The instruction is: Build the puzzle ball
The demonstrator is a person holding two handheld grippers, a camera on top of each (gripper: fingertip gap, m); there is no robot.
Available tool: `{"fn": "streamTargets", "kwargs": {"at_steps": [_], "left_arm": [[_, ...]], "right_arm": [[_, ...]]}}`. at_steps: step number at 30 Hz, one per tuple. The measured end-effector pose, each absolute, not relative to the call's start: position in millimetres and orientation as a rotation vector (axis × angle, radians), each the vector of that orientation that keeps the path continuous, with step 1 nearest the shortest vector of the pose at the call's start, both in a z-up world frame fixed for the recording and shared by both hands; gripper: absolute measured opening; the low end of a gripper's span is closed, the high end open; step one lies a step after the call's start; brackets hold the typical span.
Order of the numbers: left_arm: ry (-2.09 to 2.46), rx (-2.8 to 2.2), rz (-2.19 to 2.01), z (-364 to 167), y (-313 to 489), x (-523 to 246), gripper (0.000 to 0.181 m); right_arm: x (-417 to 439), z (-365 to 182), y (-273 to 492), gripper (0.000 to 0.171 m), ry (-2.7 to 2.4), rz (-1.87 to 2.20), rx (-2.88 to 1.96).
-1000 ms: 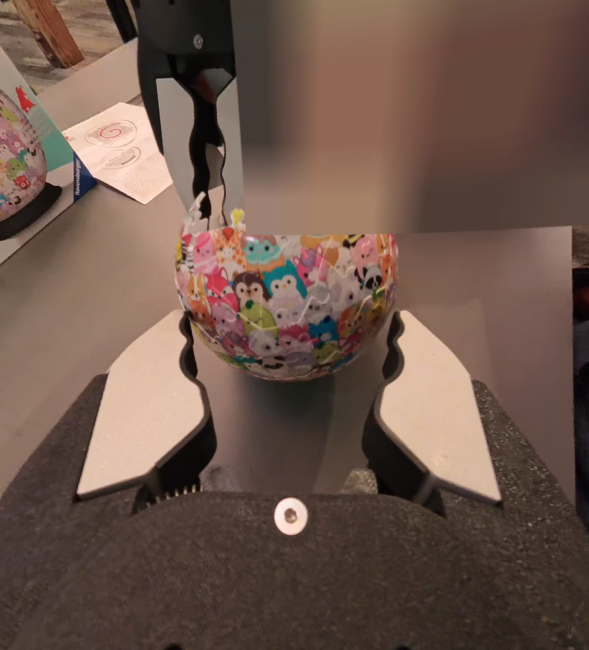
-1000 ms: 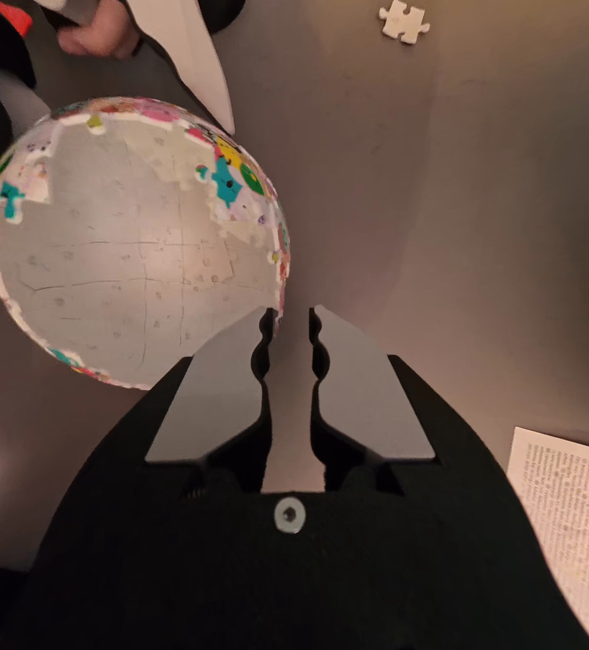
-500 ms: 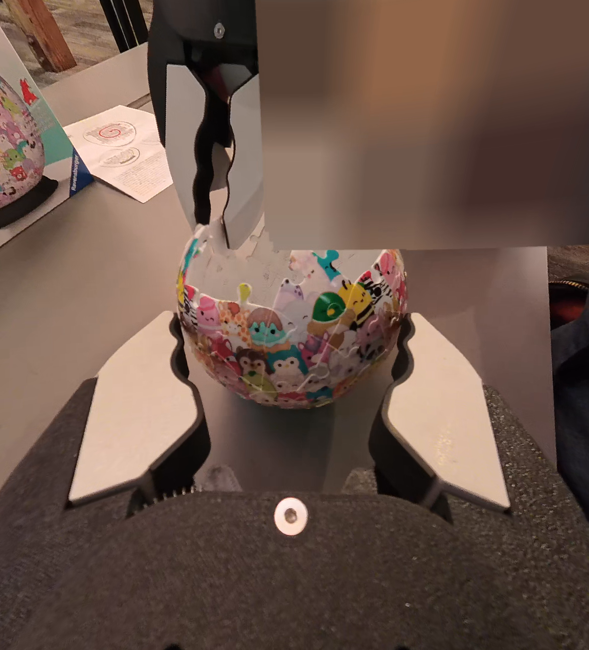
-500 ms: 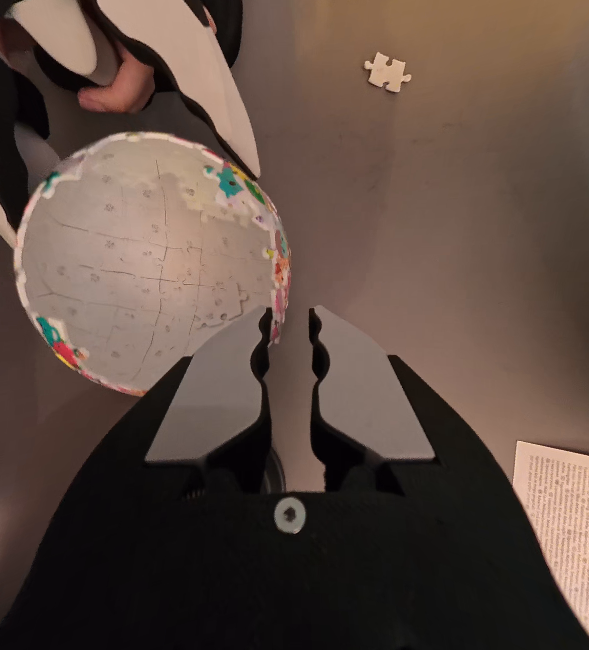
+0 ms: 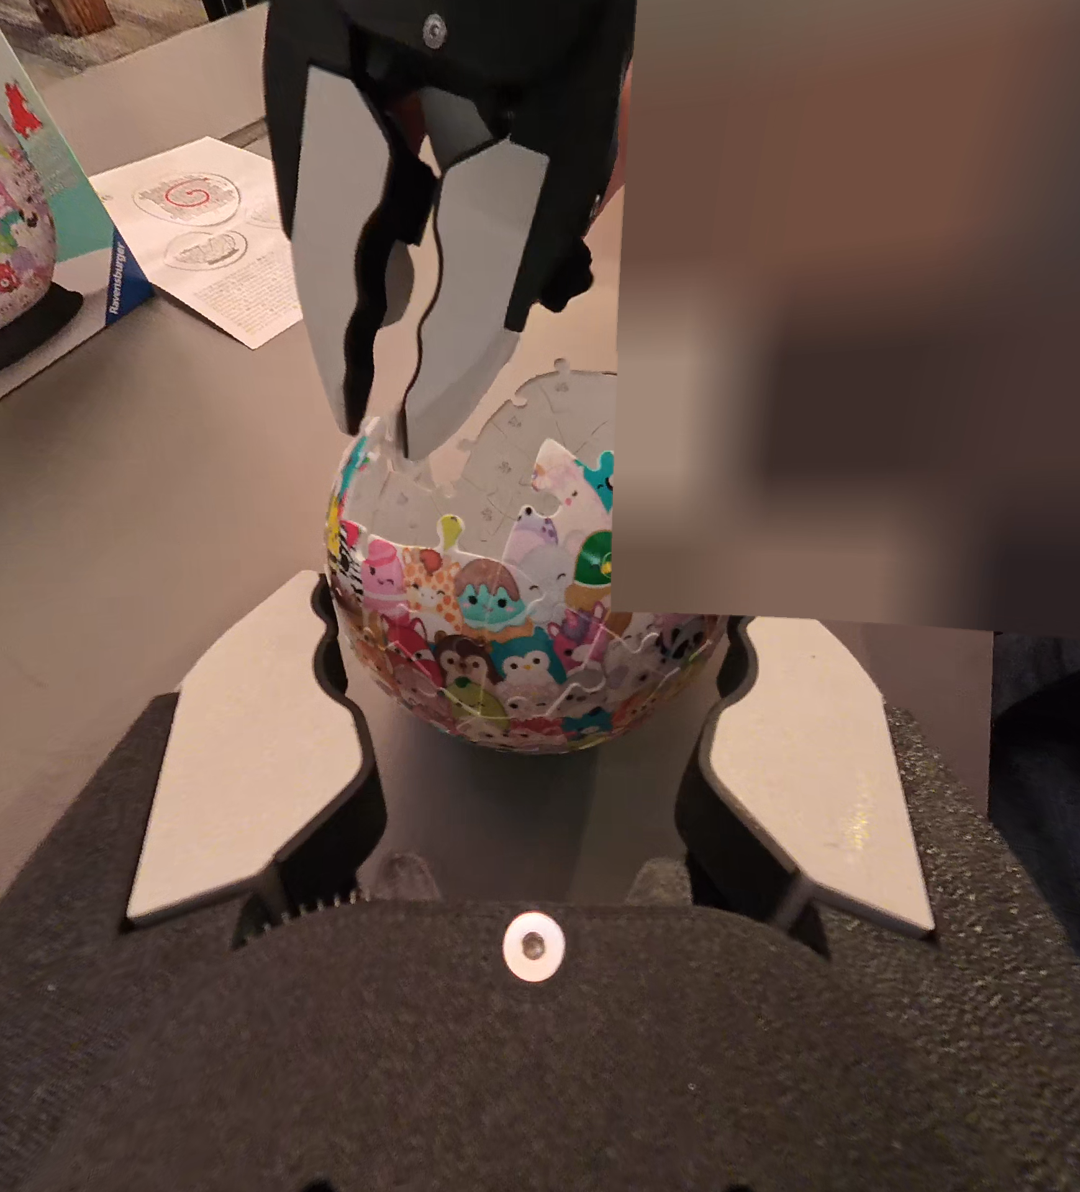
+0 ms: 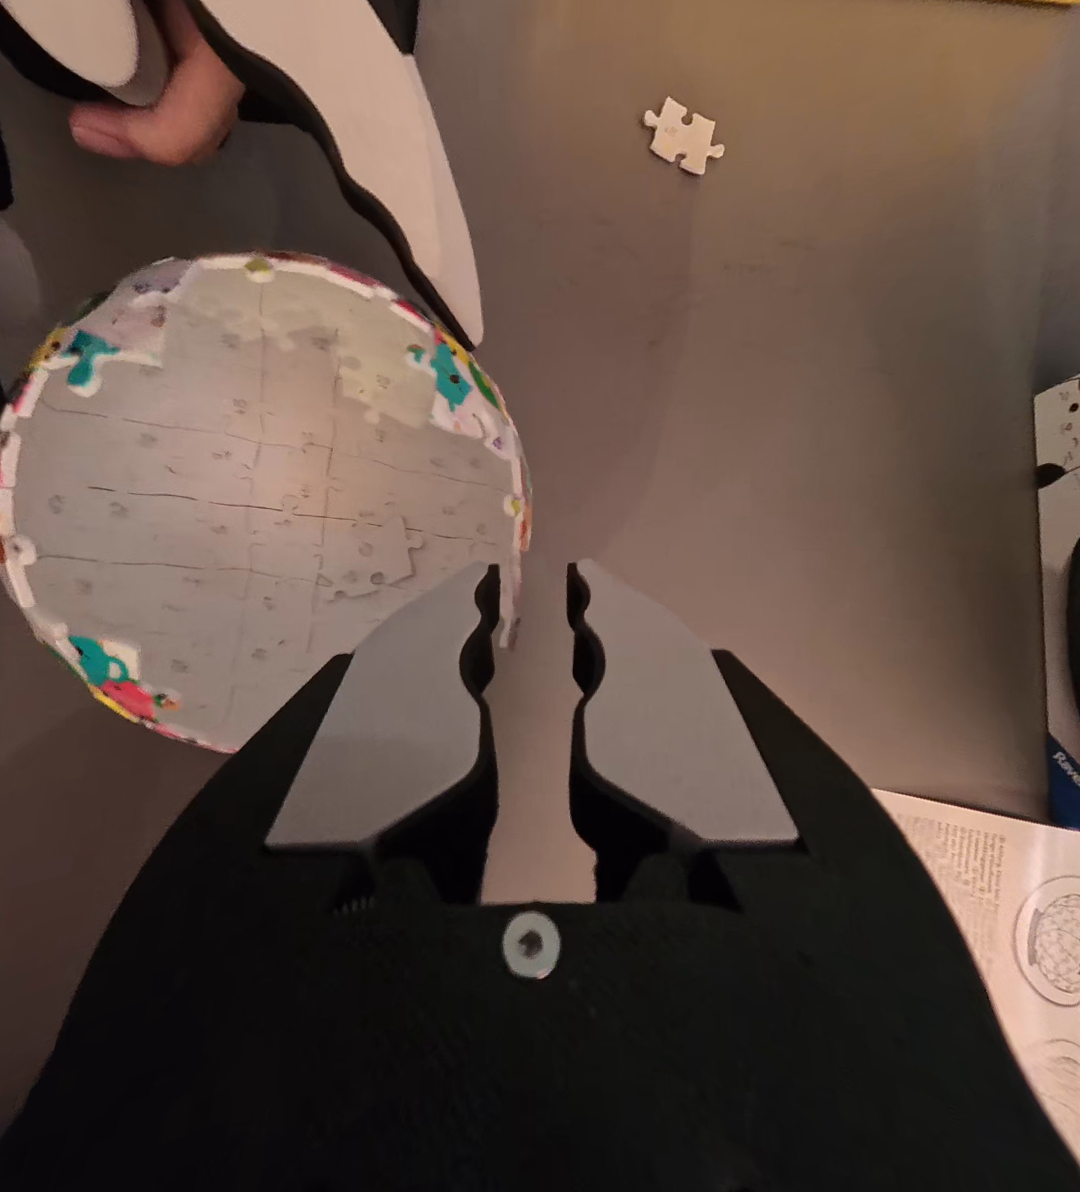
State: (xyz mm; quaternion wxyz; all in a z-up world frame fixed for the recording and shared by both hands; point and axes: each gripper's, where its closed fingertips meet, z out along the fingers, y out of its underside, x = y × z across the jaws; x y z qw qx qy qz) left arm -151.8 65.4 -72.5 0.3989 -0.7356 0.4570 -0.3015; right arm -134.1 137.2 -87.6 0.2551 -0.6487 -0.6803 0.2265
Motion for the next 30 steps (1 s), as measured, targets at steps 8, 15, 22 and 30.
{"fn": "streamTargets", "kwargs": {"at_steps": [8,15,22,30], "left_arm": [[1.182,-1.883,-0.731,-73.1,65.9,-148.3,0.114],[1.201,-1.869,-0.719,-71.3,65.2,-146.4,0.111],[1.211,-1.859,-0.721,-71.0,65.0,-142.8,0.11],[1.219,-1.855,-0.729,-71.9,64.8,-138.9,0.11]], "right_arm": [[-135.5,-89.0,137.2,0.014,-1.909,0.563,-1.71],[-136.9,-88.8,134.6,0.007,-1.916,0.579,-1.756],[-136.2,-90.5,137.0,0.005,-1.878,0.594,-1.826],[-133.9,-94.1,136.8,0.005,-1.866,0.55,-1.884]]}}
